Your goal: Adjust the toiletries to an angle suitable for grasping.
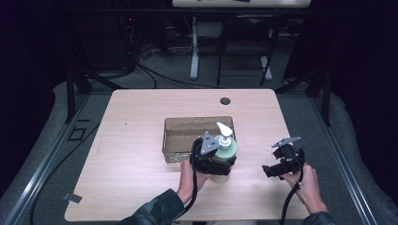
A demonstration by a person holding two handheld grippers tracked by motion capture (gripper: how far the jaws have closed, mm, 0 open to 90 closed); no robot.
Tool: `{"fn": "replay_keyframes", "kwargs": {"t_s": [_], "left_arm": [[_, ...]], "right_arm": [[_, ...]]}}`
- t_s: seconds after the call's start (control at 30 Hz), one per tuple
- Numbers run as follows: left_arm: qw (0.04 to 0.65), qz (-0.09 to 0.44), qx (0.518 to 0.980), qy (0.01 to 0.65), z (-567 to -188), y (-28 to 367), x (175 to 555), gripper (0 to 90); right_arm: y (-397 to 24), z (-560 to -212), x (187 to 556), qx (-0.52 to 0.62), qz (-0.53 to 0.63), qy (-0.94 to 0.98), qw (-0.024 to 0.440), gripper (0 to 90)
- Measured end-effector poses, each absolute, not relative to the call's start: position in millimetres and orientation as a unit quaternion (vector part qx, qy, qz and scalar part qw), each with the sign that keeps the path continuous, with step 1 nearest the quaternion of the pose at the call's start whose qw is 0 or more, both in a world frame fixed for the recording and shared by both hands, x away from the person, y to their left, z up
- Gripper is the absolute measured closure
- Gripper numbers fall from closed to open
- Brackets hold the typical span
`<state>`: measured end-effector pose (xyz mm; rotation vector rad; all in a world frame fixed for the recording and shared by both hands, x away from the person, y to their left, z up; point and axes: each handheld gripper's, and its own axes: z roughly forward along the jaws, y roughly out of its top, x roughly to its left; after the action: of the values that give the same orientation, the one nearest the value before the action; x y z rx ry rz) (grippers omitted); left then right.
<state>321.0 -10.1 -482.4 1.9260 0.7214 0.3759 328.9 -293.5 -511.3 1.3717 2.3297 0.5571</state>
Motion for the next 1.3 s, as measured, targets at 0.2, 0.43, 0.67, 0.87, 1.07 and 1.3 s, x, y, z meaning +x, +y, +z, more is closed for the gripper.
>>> {"fn": "replay_keyframes", "kwargs": {"t_s": [0.2,0.43,0.67,0.87,1.07,1.3], "left_arm": [[0.500,0.159,0.797,0.299,-482,-22,324,11.4],[0.495,0.163,0.800,0.296,-482,-28,324,11.5],[0.491,0.144,0.808,0.292,-480,-25,328,10.2],[0.481,0.128,0.816,0.294,-480,-14,328,1.7],[0.478,0.109,0.824,0.284,-478,8,327,0.1],[0.452,0.105,0.839,0.285,-479,42,327,0.1]], "right_arm": [[-293,-512,329,0.488,0.198,0.829,0.188,0.4],[-293,-512,329,0.488,0.197,0.829,0.187,0.4],[-293,-512,329,0.487,0.196,0.831,0.187,0.4],[-294,-512,329,0.484,0.195,0.831,0.190,0.4],[-293,-513,329,0.483,0.194,0.833,0.188,0.4],[-293,-514,329,0.482,0.191,0.835,0.186,0.3]]}}
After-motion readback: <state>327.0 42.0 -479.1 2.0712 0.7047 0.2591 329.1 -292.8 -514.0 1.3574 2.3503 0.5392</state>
